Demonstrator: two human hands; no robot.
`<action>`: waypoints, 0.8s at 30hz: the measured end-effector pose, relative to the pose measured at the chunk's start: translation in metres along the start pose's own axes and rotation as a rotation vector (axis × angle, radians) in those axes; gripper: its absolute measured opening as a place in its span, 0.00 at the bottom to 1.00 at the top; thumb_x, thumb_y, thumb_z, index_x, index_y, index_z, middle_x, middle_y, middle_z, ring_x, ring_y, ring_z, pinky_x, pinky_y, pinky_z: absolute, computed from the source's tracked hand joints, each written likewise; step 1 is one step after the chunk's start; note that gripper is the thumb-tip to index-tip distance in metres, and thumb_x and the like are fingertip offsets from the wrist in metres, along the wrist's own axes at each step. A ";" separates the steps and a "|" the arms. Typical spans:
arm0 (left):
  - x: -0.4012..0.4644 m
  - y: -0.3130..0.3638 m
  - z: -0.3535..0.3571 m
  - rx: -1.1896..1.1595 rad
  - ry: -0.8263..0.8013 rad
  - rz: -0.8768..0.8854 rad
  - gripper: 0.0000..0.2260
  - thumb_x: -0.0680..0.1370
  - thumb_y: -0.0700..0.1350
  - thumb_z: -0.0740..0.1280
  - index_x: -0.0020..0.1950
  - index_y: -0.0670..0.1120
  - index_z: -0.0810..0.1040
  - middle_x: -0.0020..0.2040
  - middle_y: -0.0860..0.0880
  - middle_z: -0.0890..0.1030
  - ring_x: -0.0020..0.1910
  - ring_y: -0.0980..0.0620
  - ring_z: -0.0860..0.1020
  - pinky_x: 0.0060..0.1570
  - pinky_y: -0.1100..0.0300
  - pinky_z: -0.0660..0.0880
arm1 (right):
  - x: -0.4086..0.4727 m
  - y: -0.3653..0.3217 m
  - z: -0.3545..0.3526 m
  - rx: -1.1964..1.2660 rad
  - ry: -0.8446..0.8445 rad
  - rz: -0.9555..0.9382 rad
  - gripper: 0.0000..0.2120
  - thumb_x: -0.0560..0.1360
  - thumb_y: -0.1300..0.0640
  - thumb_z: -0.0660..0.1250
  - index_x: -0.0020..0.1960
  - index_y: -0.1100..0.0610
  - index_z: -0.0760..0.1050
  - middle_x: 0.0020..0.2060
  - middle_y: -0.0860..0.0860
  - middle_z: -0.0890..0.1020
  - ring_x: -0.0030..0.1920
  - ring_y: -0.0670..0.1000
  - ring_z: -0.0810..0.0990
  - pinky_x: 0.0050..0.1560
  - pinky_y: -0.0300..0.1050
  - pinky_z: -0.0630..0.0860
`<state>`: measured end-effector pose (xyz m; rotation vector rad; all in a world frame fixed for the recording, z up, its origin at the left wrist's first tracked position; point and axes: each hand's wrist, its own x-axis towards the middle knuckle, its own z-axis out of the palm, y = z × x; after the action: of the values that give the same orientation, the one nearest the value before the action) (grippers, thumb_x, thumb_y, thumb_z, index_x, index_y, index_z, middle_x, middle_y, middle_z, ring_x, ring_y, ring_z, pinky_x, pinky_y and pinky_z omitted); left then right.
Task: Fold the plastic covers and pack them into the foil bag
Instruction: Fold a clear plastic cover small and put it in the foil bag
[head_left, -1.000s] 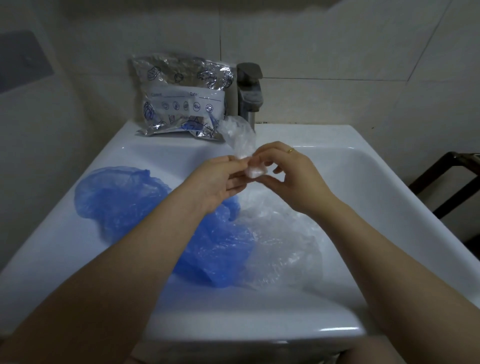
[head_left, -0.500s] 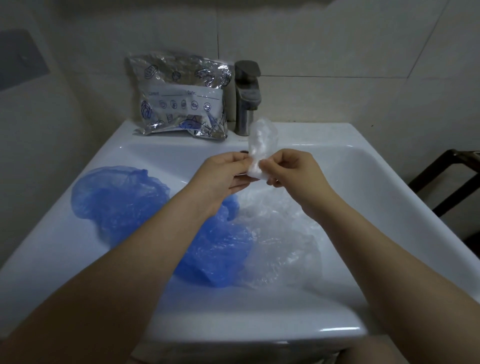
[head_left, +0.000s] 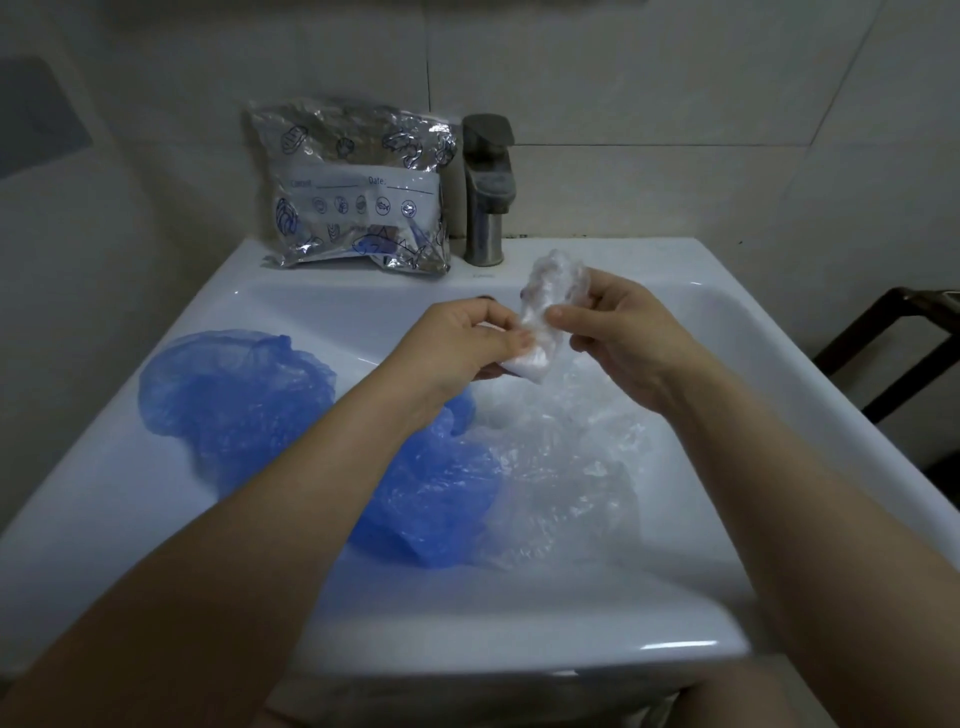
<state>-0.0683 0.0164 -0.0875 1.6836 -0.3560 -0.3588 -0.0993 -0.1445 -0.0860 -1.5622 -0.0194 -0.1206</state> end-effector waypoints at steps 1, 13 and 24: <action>0.000 0.000 0.001 -0.008 0.000 -0.006 0.05 0.74 0.36 0.69 0.40 0.44 0.76 0.35 0.48 0.80 0.29 0.59 0.80 0.35 0.70 0.77 | 0.000 0.000 0.001 -0.071 0.033 -0.032 0.13 0.71 0.68 0.68 0.55 0.60 0.77 0.41 0.54 0.80 0.35 0.45 0.75 0.36 0.38 0.69; 0.004 -0.008 -0.009 -0.111 0.065 -0.159 0.01 0.74 0.38 0.69 0.43 0.43 0.78 0.33 0.45 0.83 0.33 0.51 0.83 0.39 0.65 0.80 | -0.004 0.007 0.022 -0.723 -0.044 -0.419 0.13 0.67 0.58 0.76 0.49 0.56 0.77 0.45 0.50 0.77 0.43 0.48 0.77 0.45 0.35 0.75; 0.002 0.003 -0.007 -0.222 -0.035 -0.142 0.06 0.78 0.46 0.62 0.50 0.46 0.78 0.46 0.48 0.83 0.44 0.52 0.82 0.48 0.59 0.76 | -0.002 0.001 0.012 -0.177 0.125 -0.071 0.10 0.72 0.64 0.69 0.53 0.59 0.77 0.46 0.56 0.83 0.47 0.53 0.82 0.50 0.41 0.79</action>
<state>-0.0639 0.0215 -0.0841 1.4892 -0.2146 -0.5146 -0.1001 -0.1325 -0.0874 -1.7284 0.0351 -0.2824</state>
